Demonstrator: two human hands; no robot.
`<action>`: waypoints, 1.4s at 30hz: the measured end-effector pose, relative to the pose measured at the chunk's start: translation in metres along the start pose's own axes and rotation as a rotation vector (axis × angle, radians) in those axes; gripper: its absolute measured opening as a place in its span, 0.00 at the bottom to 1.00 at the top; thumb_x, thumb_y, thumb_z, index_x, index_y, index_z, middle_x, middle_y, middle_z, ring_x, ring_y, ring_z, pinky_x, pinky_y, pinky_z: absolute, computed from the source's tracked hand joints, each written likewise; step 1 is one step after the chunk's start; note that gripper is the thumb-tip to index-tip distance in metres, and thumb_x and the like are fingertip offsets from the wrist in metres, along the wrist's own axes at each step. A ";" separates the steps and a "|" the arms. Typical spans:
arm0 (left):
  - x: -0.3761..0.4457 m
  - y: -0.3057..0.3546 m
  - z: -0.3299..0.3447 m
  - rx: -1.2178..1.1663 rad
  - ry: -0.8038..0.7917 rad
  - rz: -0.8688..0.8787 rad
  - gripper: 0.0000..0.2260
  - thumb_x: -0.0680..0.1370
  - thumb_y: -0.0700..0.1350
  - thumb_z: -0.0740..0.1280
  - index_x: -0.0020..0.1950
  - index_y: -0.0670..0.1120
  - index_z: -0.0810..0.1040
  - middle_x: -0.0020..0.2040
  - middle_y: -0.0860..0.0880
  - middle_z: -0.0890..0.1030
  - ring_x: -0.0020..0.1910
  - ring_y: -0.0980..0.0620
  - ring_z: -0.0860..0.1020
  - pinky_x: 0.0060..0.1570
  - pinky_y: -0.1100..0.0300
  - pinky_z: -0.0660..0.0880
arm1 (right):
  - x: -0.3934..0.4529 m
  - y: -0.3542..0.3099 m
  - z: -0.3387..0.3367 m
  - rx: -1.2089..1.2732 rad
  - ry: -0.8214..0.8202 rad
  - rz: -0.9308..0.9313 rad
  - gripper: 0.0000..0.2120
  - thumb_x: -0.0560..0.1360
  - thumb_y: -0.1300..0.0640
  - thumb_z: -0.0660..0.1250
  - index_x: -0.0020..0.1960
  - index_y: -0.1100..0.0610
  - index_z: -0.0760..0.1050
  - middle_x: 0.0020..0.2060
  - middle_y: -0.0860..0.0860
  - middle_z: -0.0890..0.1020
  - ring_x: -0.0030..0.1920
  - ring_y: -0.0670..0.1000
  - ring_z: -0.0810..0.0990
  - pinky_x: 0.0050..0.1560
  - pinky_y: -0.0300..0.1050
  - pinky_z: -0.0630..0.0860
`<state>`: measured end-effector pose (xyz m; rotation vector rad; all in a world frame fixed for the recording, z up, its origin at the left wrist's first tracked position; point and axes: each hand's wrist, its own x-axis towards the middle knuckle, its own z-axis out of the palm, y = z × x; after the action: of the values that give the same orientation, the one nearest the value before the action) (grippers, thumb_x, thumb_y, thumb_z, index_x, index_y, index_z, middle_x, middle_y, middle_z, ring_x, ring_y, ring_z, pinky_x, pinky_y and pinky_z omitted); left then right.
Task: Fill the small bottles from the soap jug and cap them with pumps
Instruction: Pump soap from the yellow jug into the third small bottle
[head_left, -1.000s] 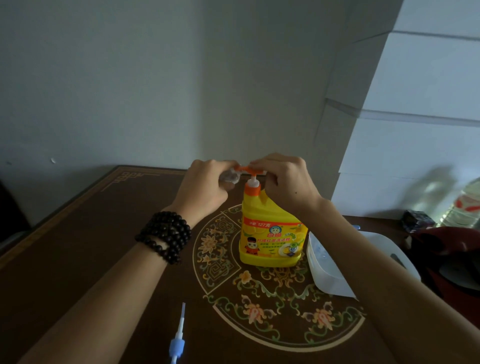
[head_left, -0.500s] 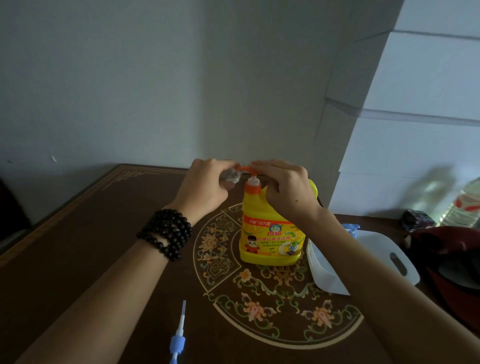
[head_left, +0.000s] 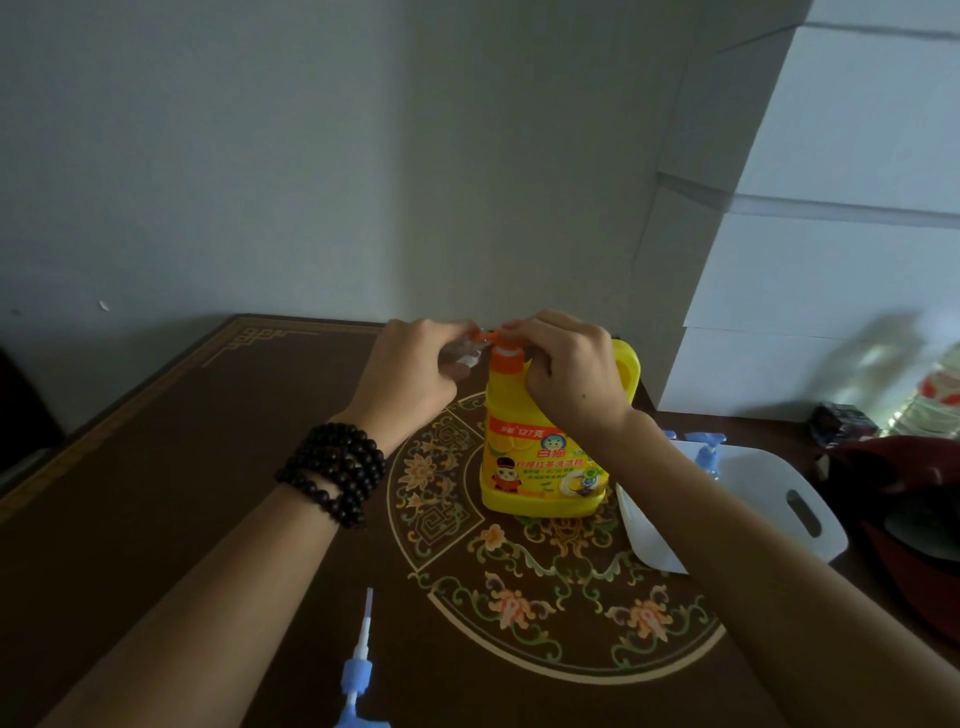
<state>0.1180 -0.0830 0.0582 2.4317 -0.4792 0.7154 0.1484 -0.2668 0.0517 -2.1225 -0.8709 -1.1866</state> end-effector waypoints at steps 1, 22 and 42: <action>0.000 0.000 0.000 0.001 -0.004 -0.009 0.13 0.74 0.39 0.75 0.58 0.50 0.85 0.48 0.53 0.88 0.48 0.55 0.85 0.45 0.73 0.74 | 0.000 0.000 0.001 0.003 -0.002 0.006 0.20 0.70 0.62 0.54 0.47 0.62 0.85 0.44 0.55 0.86 0.44 0.56 0.84 0.42 0.48 0.81; 0.001 0.002 -0.006 -0.012 0.013 -0.018 0.16 0.75 0.39 0.75 0.61 0.51 0.84 0.51 0.51 0.88 0.51 0.53 0.85 0.48 0.74 0.73 | 0.007 -0.012 -0.009 0.003 -0.061 0.030 0.21 0.74 0.58 0.54 0.48 0.61 0.86 0.46 0.55 0.86 0.47 0.55 0.85 0.49 0.41 0.79; -0.016 -0.003 -0.010 -0.544 0.058 -0.399 0.17 0.75 0.36 0.74 0.61 0.51 0.82 0.54 0.53 0.82 0.53 0.48 0.84 0.44 0.48 0.85 | 0.008 -0.036 -0.020 0.045 0.050 0.042 0.18 0.68 0.75 0.60 0.49 0.63 0.83 0.47 0.55 0.85 0.49 0.54 0.82 0.48 0.38 0.78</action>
<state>0.1031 -0.0725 0.0549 1.9029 -0.1276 0.4132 0.1142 -0.2559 0.0731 -2.0560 -0.8188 -1.1828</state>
